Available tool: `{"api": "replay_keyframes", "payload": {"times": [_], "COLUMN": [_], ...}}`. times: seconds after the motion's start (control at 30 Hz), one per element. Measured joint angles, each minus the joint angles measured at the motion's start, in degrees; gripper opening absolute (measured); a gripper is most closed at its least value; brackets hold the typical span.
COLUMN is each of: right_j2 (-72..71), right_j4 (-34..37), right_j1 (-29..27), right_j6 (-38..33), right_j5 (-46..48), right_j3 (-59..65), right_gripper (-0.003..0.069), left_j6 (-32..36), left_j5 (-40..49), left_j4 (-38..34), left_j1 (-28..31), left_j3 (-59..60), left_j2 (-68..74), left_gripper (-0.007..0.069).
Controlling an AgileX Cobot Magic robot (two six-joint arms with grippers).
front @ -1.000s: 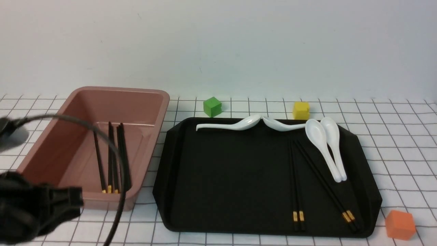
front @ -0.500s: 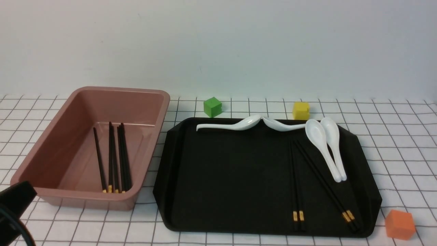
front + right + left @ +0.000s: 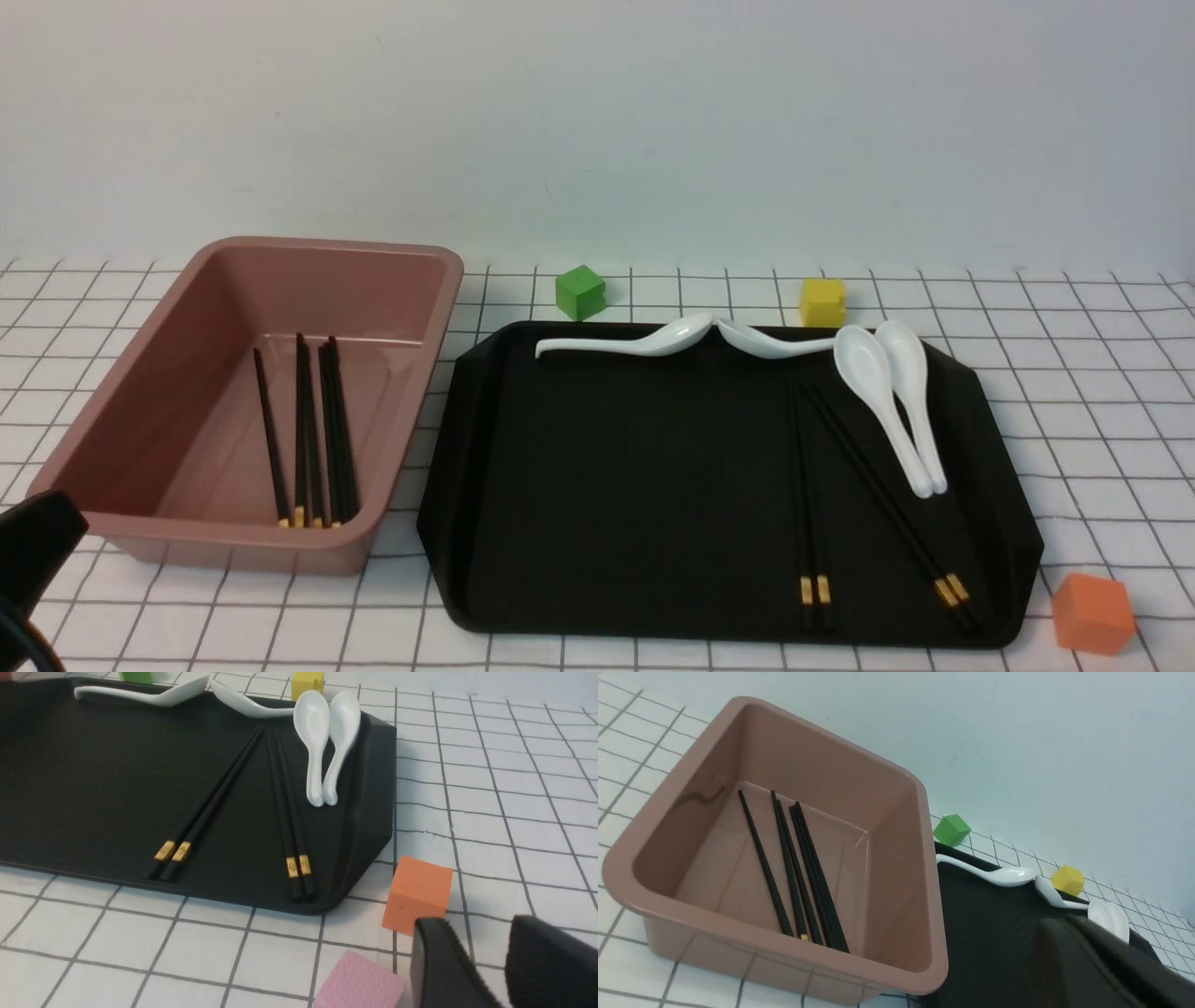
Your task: On white black tablecloth take chopsticks from black tray and put them in box.
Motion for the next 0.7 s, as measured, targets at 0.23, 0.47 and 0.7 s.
{"api": "replay_keyframes", "payload": {"times": [0.23,0.47,0.7], "right_j2": [0.0,0.0,0.0], "right_j4": [0.0,0.0,0.0], "right_j1": [0.0,0.0,0.0], "right_j6": [0.0,0.0,0.0], "right_j5": [0.0,0.0,0.0], "right_j3": [0.0,0.0,0.0], "right_gripper": [0.0239,0.0239,0.0239], "left_j6": [0.1,0.1,0.1], "left_j5": [1.5,4.8,14.5], "left_j4": [2.4,7.4,9.5], "left_j1": [-0.4,6.2,5.3], "left_j3": [4.8,15.4,16.4], "left_j2": [-13.2,-21.0,-21.2], "left_gripper": [-0.0013,-0.0013,-0.0012]}}
